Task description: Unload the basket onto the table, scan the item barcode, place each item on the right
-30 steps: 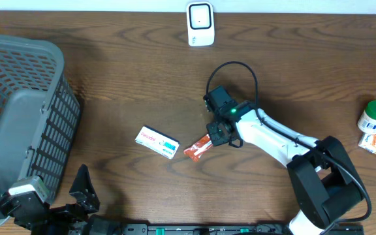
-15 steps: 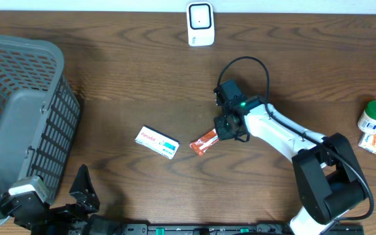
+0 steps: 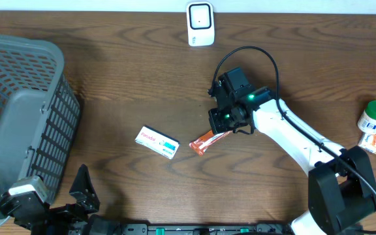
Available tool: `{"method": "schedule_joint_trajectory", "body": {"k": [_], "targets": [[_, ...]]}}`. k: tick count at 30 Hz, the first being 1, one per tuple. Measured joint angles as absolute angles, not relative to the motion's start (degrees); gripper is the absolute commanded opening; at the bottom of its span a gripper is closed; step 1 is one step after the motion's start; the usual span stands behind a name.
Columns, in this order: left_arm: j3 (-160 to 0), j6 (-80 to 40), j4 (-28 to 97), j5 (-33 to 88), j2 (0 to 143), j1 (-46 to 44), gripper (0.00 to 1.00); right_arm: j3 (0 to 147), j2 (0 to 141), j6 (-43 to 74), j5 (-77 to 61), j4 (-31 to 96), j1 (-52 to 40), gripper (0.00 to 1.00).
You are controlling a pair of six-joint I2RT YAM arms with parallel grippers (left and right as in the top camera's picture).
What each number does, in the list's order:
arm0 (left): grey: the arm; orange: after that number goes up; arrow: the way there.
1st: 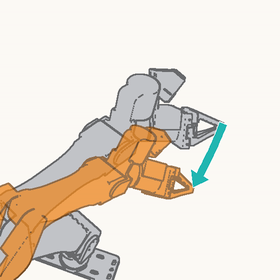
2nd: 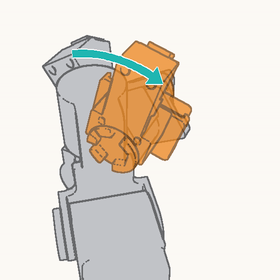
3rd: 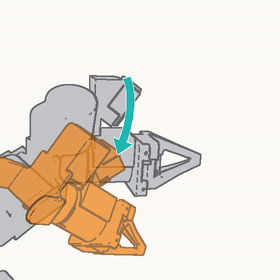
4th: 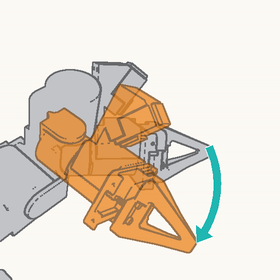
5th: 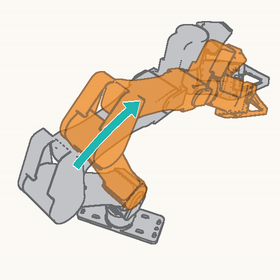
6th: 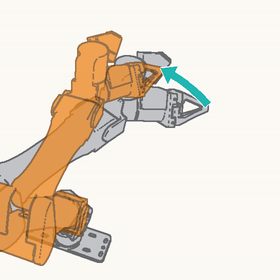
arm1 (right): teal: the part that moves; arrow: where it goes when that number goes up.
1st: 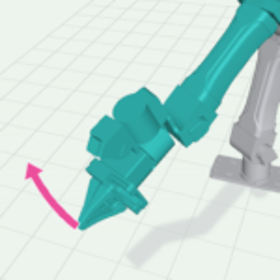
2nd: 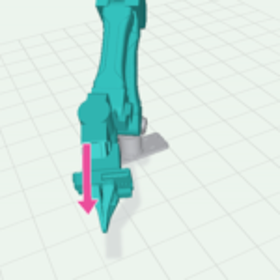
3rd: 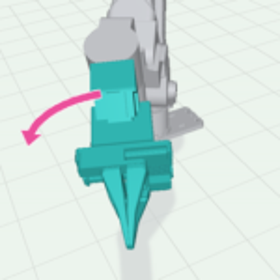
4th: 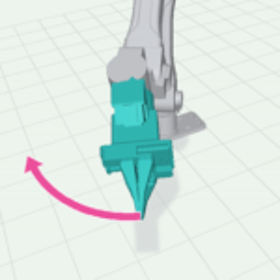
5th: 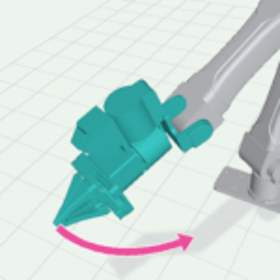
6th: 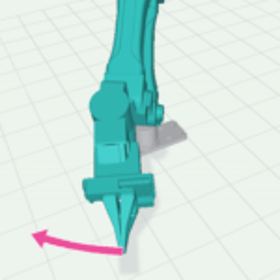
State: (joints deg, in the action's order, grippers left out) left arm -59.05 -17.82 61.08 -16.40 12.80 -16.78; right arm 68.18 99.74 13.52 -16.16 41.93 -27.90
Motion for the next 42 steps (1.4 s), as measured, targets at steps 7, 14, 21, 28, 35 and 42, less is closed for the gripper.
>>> {"method": "schedule_joint_trajectory", "body": {"k": [7,14,21,28,35,42], "targets": [[-59.05,-17.82,61.08,-16.40,12.80,-16.78,0.98,67.70,101.73,13.58,-11.60,41.78,-27.90,0.01],[-59.05,-17.82,61.08,-16.40,12.80,-16.78,0.97,67.59,106.89,13.87,-10.22,41.15,-27.90,0.01],[-59.05,-17.82,61.08,-16.40,12.80,-16.78,0.97,67.53,107.96,13.96,-11.18,41.12,-27.99,0.01],[-59.05,-17.82,61.08,-16.40,12.80,-16.78,0.97,67.33,105.56,11.00,-17.67,40.29,-30.72,0.02],[-59.05,-17.82,61.08,-16.40,12.80,-16.78,0.97,67.33,102.74,10.87,-19.07,32.23,-31.42,0.02],[-59.05,-17.82,61.08,-16.40,12.80,-16.78,0.97,67.33,106.85,12.23,-18.13,27.20,-34.04,0.01]]}}
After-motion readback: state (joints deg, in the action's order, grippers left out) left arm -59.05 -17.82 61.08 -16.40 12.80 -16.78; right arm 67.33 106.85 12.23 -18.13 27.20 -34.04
